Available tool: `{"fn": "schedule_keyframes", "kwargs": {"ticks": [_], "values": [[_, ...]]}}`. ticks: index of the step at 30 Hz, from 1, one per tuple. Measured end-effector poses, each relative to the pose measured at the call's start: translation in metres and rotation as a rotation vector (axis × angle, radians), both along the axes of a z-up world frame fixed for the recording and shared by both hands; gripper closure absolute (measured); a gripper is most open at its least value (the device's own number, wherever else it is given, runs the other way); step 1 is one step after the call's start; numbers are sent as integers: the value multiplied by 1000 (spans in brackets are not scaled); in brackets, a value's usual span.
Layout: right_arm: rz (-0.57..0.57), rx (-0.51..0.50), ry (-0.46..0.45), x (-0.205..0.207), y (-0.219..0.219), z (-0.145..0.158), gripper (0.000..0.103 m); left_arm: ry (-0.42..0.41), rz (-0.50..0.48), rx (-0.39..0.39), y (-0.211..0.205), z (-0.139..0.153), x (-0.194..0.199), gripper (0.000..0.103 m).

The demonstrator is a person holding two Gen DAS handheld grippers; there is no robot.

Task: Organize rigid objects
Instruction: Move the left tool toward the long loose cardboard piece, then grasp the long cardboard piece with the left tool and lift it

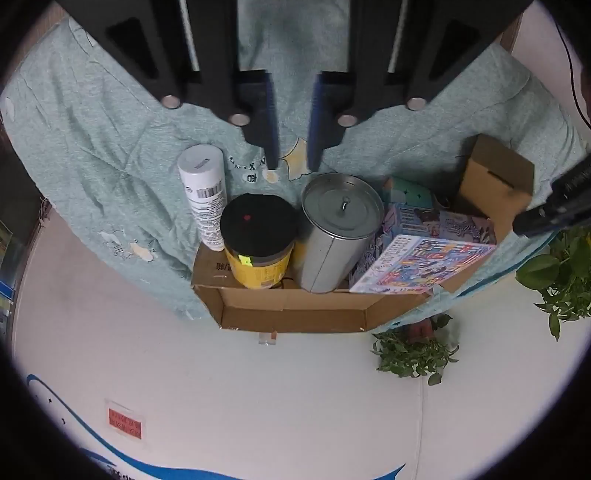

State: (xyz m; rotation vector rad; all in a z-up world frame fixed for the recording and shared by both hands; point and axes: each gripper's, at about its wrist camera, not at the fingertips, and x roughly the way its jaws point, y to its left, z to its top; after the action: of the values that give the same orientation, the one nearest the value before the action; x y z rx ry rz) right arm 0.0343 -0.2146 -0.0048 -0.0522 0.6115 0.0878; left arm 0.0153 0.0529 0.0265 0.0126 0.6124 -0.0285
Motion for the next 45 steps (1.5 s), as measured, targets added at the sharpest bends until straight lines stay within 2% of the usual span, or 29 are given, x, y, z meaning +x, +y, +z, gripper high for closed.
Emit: {"fn": "schedule_keyframes", "kwargs": {"ticks": [1, 2, 5, 10, 12, 14, 22, 26, 31, 35, 38, 41, 42, 45], "values": [[-10, 2, 15, 5, 0, -3, 26, 9, 18, -19, 4, 2, 5, 3], [-11, 21, 20, 9, -1, -4, 14, 12, 28, -44, 8, 1, 7, 0], [-2, 41, 35, 15, -2, -5, 14, 55, 9, -100, 17, -3, 17, 0], [46, 42, 91, 27, 7, -12, 14, 80, 45, -112, 24, -6, 26, 0], [69, 32, 103, 29, 12, -12, 11, 89, 44, -125, 26, -4, 27, 0], [72, 22, 98, 27, 15, -9, 0, 98, 40, -128, 26, -1, 28, 0], [48, -15, 78, 14, 23, 3, 0, 88, -6, -138, 25, 4, 29, 0], [83, -5, 90, 7, 30, 5, 0, 108, -12, -138, 26, 1, 27, 0], [252, 86, 114, 5, 45, 9, 0, 145, 14, -136, 37, 1, 30, 0], [430, 109, 115, 4, 72, 11, 0, 191, 43, -156, 49, -3, 39, 0], [566, 215, 177, 14, 87, 8, 0, 220, 57, -188, 59, -8, 48, 2], [646, 258, 251, 29, 104, 0, 1, 263, 63, -224, 66, -19, 60, 16], [669, 286, 286, 36, 109, -3, 1, 279, 66, -225, 68, -23, 64, 28], [696, 374, 377, 59, 120, -12, 6, 310, 43, -291, 78, -32, 72, 28]]}}
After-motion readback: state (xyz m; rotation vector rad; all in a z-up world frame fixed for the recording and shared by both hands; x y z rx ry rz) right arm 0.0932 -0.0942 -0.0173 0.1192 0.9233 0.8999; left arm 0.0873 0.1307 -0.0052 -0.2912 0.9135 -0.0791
